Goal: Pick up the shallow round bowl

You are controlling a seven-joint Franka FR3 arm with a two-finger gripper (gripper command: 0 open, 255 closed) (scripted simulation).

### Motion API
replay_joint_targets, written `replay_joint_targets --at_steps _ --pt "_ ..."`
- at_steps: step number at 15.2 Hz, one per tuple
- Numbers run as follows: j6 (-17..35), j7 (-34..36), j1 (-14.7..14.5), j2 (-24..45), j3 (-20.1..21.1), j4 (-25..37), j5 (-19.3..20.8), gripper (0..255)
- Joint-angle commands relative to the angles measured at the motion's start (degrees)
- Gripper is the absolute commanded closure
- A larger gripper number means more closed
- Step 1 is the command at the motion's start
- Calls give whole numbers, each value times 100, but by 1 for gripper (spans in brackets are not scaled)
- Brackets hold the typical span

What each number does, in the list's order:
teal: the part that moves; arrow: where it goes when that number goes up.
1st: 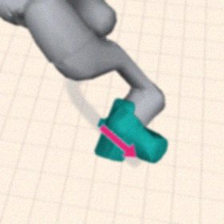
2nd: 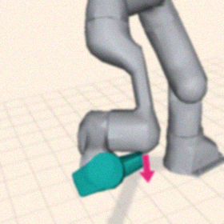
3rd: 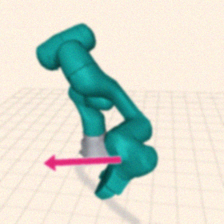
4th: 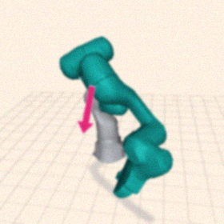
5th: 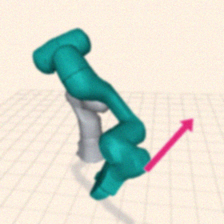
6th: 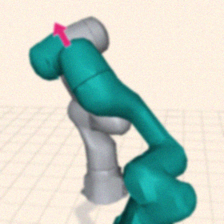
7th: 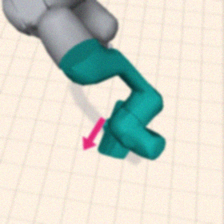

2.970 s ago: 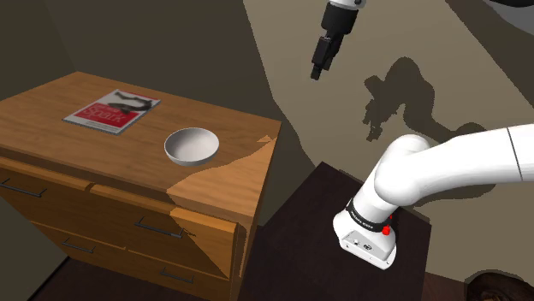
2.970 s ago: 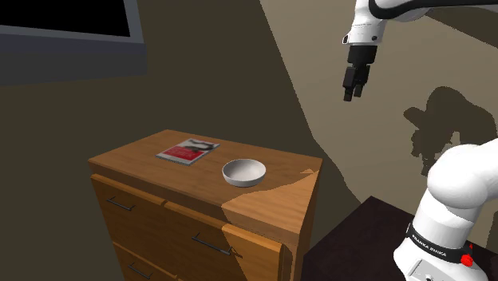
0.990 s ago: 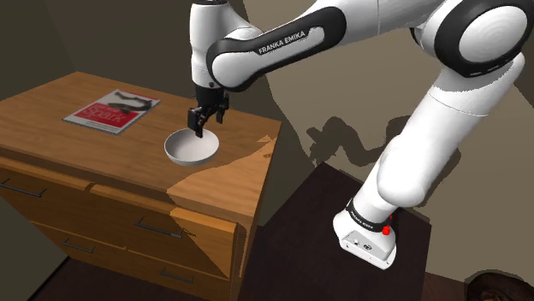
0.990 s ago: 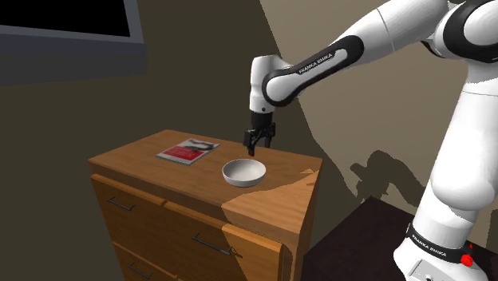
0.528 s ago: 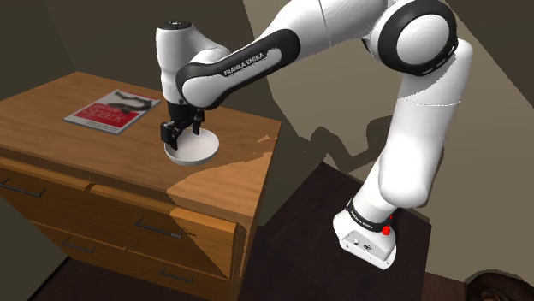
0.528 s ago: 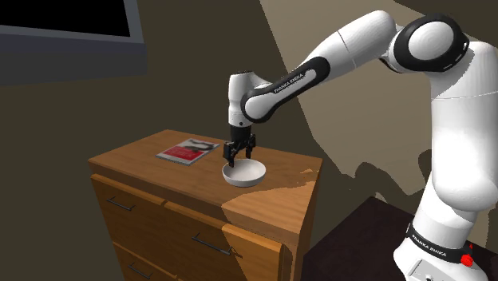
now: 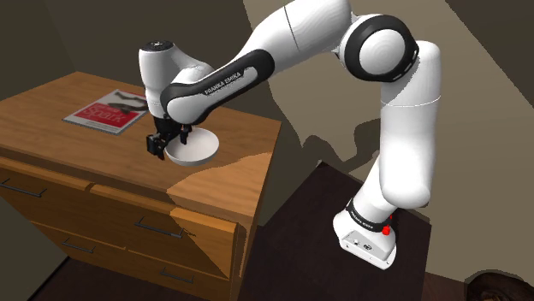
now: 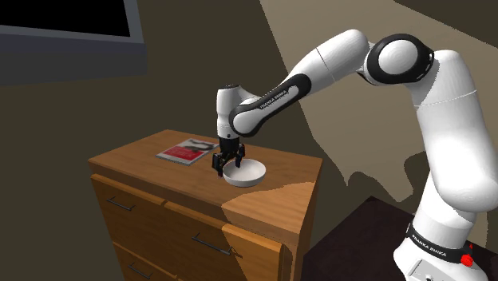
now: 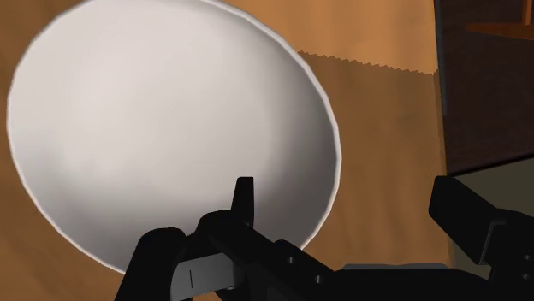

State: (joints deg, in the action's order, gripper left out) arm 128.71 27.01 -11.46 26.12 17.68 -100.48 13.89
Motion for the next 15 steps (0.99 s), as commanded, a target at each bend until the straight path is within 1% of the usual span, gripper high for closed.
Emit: replay_joint_targets --at_steps 1,3,5,6,15 --pt "109 36 -21 97 -23 -14 45 0" --pt "257 76 -39 205 -52 -60 97 0" --pt "257 75 -39 205 -52 -61 96 0" --pt "257 77 -41 208 -53 -58 97 255" --pt "257 75 -39 205 -52 -60 96 255"
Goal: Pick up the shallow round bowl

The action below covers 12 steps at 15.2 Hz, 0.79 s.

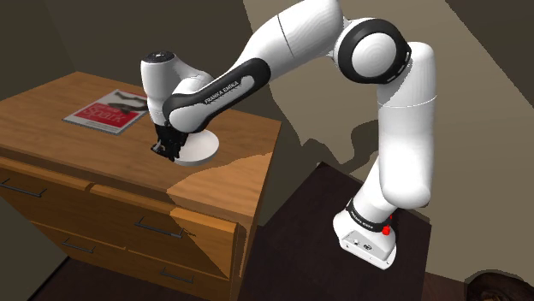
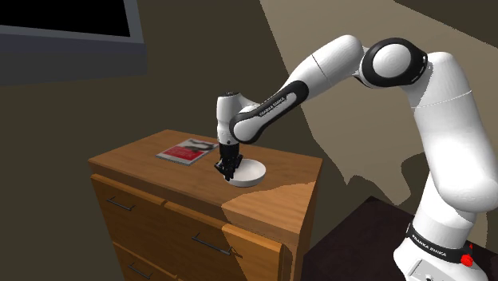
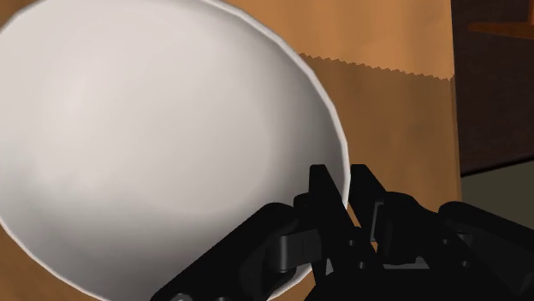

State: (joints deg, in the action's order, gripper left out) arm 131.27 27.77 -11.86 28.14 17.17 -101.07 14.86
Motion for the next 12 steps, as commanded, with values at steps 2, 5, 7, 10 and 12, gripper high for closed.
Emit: replay_joint_targets --at_steps 2,5,7,10,12 --pt "-114 -31 16 -82 22 31 -41 255" --pt "-291 -76 35 -201 54 95 -99 255" --pt "-410 -105 47 -277 74 144 -136 255" --pt "-594 -147 61 -384 100 226 -190 255" --pt "-718 -174 70 -450 116 288 -224 255"
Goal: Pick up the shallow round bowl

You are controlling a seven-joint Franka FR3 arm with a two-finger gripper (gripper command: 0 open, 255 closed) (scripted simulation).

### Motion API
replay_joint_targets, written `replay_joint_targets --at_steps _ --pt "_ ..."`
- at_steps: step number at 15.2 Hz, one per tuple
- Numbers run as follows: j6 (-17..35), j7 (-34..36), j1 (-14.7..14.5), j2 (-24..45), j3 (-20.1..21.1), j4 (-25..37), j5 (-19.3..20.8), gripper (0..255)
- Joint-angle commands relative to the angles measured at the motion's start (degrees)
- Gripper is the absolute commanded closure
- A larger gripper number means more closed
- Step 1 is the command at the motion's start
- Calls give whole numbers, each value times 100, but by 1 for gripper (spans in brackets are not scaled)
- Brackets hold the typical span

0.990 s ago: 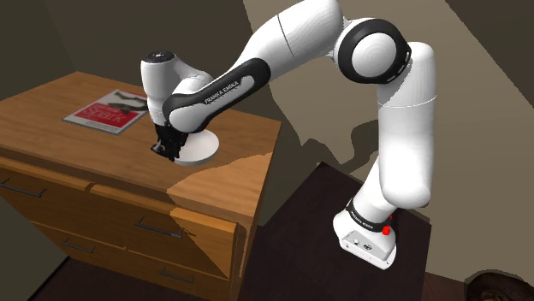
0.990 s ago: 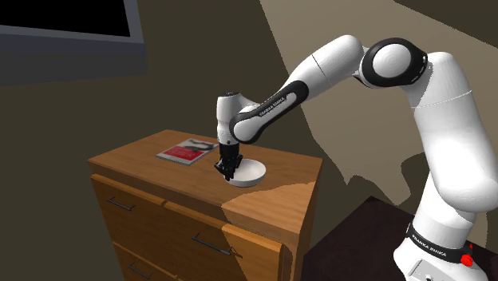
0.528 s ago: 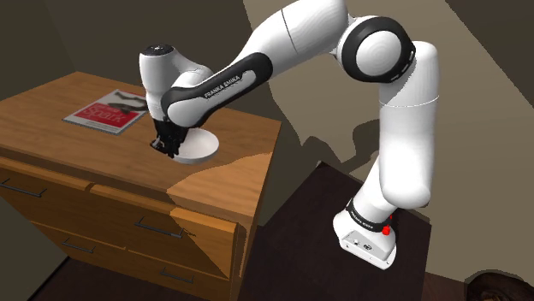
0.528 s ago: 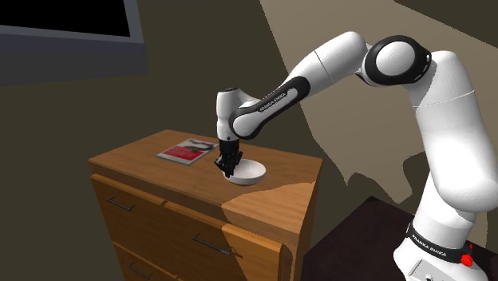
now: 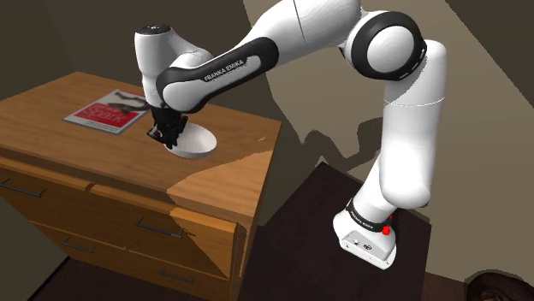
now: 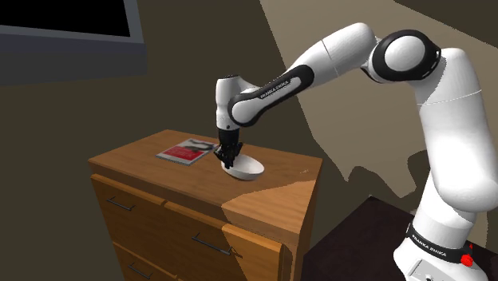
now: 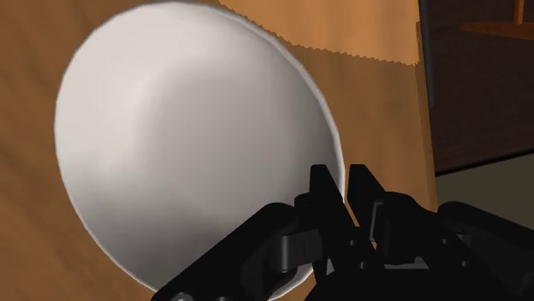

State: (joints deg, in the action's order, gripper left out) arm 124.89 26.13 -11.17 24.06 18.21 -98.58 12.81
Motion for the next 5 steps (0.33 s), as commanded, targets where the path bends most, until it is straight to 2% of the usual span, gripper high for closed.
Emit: replay_joint_targets --at_steps 1,5 --pt "-143 -24 4 -74 19 73 -36 255" --pt "-280 -51 11 -140 34 149 -70 255"
